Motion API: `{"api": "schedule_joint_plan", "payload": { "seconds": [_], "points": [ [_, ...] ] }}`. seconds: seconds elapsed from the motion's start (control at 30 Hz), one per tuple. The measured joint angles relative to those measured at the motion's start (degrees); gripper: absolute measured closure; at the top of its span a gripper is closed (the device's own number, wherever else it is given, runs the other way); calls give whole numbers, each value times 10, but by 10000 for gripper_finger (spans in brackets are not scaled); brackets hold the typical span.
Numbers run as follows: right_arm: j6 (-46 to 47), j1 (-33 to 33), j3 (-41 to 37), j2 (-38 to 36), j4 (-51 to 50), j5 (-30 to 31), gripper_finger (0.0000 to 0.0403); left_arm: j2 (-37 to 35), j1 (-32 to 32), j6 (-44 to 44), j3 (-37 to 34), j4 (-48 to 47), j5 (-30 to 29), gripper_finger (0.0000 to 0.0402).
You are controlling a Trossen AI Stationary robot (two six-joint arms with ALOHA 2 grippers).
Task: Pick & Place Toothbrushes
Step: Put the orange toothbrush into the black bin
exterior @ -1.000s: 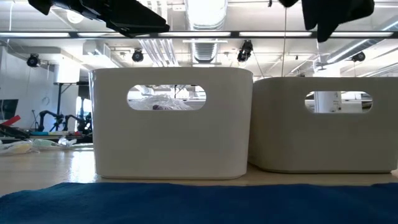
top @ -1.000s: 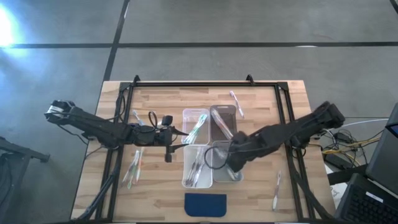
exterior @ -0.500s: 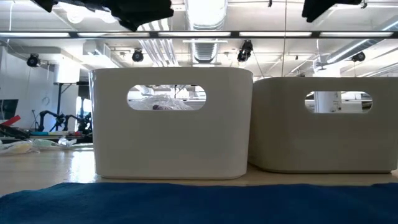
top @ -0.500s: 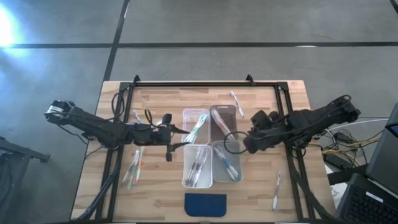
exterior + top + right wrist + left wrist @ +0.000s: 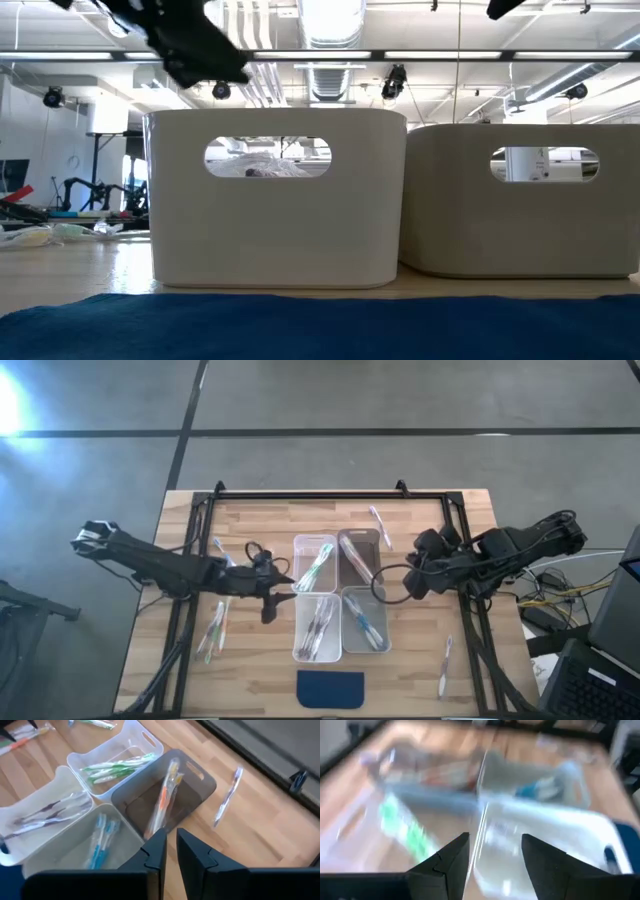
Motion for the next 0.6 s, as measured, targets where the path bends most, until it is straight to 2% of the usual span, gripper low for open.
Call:
{"api": "schedule_joint_plan", "payload": {
  "seconds": [0.13,0.27,0.47,0.6],
  "points": [
    [-20,0,0,0,0,9,371,0,-20,-100,41,-179,-21,219],
    [0,-8,0,0,-3,20,366,0,-56,-239,54,-295,-49,230],
    [-45,-28,-5,0,-3,21,354,7,-83,-436,44,-354,-65,254],
    [-72,-42,-22,0,-4,21,346,19,-82,-513,40,-393,-35,268]
  ]
}}
